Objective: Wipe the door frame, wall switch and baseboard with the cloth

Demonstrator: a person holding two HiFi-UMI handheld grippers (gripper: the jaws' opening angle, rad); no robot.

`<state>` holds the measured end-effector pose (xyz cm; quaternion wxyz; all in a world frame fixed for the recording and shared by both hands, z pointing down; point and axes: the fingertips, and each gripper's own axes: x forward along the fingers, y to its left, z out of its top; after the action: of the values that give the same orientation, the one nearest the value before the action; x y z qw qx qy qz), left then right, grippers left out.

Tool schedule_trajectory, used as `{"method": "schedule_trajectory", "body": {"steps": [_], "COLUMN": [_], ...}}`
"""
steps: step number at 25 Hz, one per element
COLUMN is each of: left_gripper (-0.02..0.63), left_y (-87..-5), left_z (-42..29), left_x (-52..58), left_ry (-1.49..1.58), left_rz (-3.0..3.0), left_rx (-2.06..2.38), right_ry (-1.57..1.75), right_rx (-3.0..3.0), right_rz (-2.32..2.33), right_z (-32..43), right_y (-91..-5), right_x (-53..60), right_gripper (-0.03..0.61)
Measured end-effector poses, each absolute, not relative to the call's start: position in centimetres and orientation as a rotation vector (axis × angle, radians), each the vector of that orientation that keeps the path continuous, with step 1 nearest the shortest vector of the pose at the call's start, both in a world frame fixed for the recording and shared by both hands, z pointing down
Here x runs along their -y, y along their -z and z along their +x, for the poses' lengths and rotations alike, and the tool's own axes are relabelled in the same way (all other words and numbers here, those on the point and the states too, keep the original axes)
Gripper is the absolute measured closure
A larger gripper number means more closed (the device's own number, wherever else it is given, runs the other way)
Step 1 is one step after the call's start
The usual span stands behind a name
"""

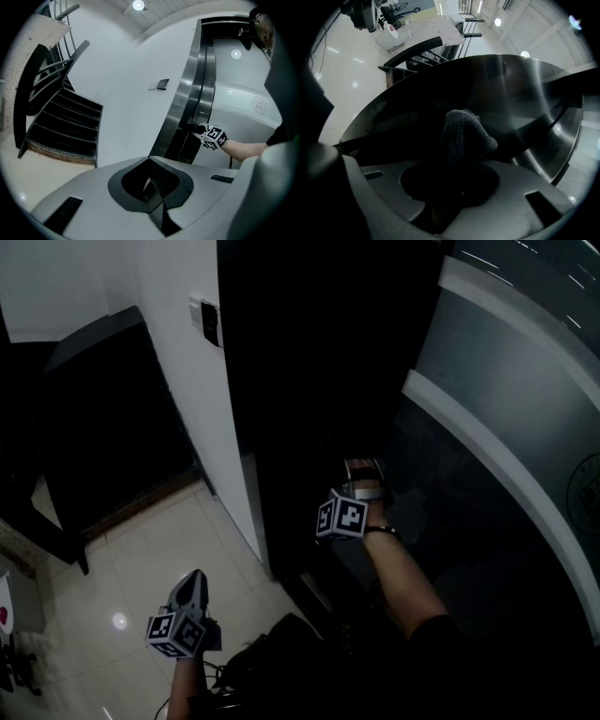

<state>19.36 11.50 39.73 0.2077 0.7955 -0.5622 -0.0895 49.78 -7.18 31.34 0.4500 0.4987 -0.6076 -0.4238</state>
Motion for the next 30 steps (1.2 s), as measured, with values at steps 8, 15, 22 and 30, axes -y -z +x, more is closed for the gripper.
{"method": "schedule_trajectory", "body": {"steps": [8,15,22,30], "left_gripper": [0.620,0.620,0.620,0.620], "left_y": [-40.2,-40.1,-40.1,-40.4], "left_z": [19.3,18.8,18.0,17.7], "left_x": [-11.0,-10.7,-11.4,-12.4], "left_ry": [0.248,0.220,0.242,0.249], "left_rz": [2.210,2.227,2.209,2.200], "left_rx": [1.569,1.588,1.608,1.618], "right_ry": [0.964,0.901,0.769,0.666], "right_rx": [1.501,1.512,1.523,1.564], "right_rz": [1.125,1.103,1.061,1.001], "right_z": [50.1,50.2,50.3,49.1], "right_y": [-36.3,-40.2,-45.1,-45.2], "right_x": [7.3,7.6,7.2,6.7], "right_gripper": [0.471,0.468,0.468,0.468]}}
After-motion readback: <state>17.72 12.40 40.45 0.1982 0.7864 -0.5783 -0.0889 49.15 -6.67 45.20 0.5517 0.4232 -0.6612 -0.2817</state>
